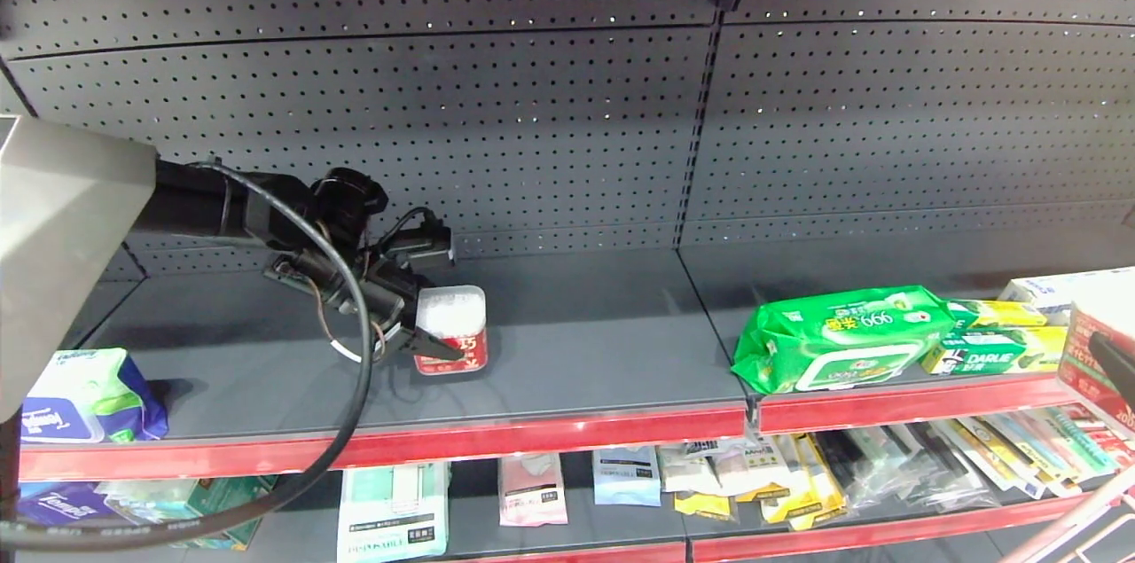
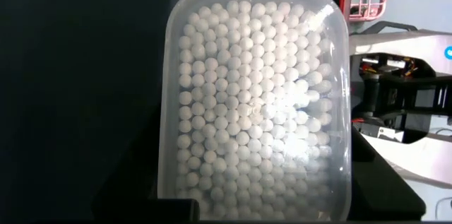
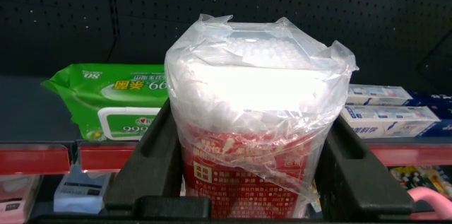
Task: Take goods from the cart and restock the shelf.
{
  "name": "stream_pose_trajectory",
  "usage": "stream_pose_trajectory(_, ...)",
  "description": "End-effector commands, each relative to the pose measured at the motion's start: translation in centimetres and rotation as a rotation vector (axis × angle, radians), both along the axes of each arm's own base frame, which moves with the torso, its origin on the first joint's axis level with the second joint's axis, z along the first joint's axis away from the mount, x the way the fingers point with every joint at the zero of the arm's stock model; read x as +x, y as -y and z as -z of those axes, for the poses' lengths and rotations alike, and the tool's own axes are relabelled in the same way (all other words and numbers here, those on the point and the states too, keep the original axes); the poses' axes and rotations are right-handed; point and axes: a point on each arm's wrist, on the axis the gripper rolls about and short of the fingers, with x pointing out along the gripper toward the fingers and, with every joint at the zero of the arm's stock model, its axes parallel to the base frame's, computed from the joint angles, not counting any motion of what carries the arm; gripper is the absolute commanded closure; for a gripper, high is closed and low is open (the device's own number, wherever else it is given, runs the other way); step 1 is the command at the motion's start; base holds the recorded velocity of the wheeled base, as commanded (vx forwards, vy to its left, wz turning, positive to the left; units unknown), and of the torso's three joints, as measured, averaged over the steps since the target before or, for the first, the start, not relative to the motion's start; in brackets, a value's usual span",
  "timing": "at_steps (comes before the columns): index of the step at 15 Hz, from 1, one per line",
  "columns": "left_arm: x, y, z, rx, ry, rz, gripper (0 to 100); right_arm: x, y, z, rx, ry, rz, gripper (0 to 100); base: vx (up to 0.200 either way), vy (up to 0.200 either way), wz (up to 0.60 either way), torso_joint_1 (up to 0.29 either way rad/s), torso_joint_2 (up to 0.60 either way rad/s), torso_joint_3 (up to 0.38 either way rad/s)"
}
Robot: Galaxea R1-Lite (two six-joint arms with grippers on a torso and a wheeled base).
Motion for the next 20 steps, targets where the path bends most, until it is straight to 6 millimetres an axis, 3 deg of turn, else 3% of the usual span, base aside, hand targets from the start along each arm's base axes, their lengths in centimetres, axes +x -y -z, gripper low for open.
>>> stream_pose_trajectory(1,-0.6,0.0,0.5,0.010,-0.025,0.007,100,0.0,0.0,0.0,-0.001,0.002,0.000,100,0.000,0.000,0.00,0.000,0.00,0.000)
stream_pose_trajectory(6,-1.7,-0.2,0.9,0.012,-0.053,0.009,100,0.0,0.0,0.0,-0.001,0.002,0.000,100,0.000,0.000,0.00,0.000,0.00,0.000)
stream_pose_trajectory(11,-1.7,-0.2,2.6,-0.018,-0.008,0.015,100,-0.1,0.0,0.0,-0.001,0.002,0.000,100,0.000,0.000,0.00,0.000,0.00,0.000)
stream_pose_trajectory(20,-2.3,-0.3,2.7,-0.019,-0.053,0.020,100,-0.1,0.0,0.0,0.000,0.007,-0.001,100,0.000,0.000,0.00,0.000,0.00,0.000)
